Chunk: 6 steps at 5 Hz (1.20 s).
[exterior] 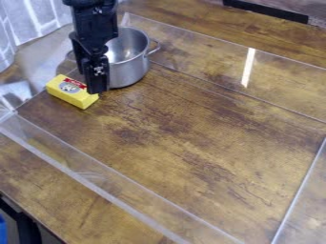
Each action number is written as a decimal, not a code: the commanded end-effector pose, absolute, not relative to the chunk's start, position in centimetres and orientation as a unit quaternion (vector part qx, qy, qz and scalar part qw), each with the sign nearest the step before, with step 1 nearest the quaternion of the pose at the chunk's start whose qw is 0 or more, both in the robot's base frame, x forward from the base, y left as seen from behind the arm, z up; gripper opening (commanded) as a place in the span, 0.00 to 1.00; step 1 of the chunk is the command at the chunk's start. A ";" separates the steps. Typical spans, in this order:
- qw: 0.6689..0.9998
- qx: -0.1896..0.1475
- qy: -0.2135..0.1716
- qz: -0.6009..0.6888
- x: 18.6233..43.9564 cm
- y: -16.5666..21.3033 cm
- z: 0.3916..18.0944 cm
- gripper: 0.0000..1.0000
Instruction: Move the yellow butter to the left side of the table
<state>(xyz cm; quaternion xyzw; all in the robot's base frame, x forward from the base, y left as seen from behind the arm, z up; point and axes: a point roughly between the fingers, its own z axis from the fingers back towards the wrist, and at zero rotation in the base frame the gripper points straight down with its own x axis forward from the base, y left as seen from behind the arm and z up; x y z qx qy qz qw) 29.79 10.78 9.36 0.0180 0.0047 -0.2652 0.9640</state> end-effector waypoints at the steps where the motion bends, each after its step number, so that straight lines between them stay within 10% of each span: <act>1: 0.965 0.044 -0.022 -0.257 29.8 12.2 11.3 1.00; 6: 0.914 0.044 -0.026 -0.402 30.0 15.8 9.6 1.00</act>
